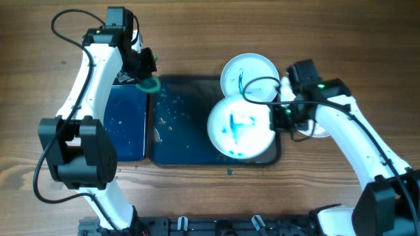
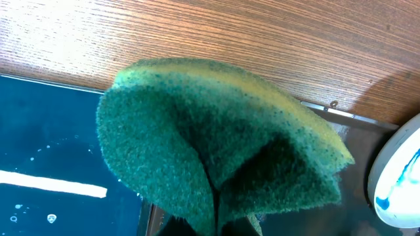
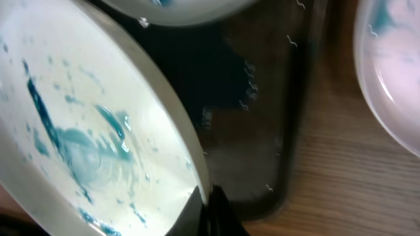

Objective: Clean dirty plates on tray and stack at the side
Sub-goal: 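Move the right gripper to the lower plate and grip its rim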

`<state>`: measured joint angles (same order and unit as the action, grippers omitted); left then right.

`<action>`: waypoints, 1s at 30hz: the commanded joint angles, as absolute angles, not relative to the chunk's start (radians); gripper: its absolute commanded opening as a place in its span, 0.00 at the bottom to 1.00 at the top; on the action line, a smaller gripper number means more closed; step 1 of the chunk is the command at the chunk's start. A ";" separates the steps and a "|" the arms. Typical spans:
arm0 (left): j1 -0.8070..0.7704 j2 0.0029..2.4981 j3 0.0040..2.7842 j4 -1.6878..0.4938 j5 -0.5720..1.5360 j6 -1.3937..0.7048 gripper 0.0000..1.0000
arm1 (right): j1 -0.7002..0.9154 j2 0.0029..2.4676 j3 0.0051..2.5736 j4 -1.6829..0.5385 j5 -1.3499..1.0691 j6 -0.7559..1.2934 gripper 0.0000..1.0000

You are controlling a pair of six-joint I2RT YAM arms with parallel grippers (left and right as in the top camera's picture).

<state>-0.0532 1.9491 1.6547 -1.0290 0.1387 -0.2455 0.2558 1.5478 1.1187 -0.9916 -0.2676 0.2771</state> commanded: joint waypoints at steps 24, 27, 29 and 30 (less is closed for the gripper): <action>-0.055 1.925 1.670 -1.026 0.133 -0.270 0.04 | 0.601 2.079 1.401 -0.638 -0.148 0.709 0.04; -0.055 1.925 1.670 -1.026 0.133 -0.270 0.04 | 0.595 2.084 1.401 -0.633 -0.157 0.707 0.28; -0.055 1.925 1.670 -1.026 0.133 -0.270 0.04 | 0.594 2.086 1.401 -0.613 -0.146 0.707 0.32; -0.055 1.925 1.670 -1.026 0.133 -0.270 0.04 | 0.593 2.089 1.401 -0.603 -0.141 0.708 0.34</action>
<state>-0.0532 1.9491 1.6547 -1.0290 0.1352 -0.2527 0.5995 2.0590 1.3827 -0.6178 -0.1631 0.6952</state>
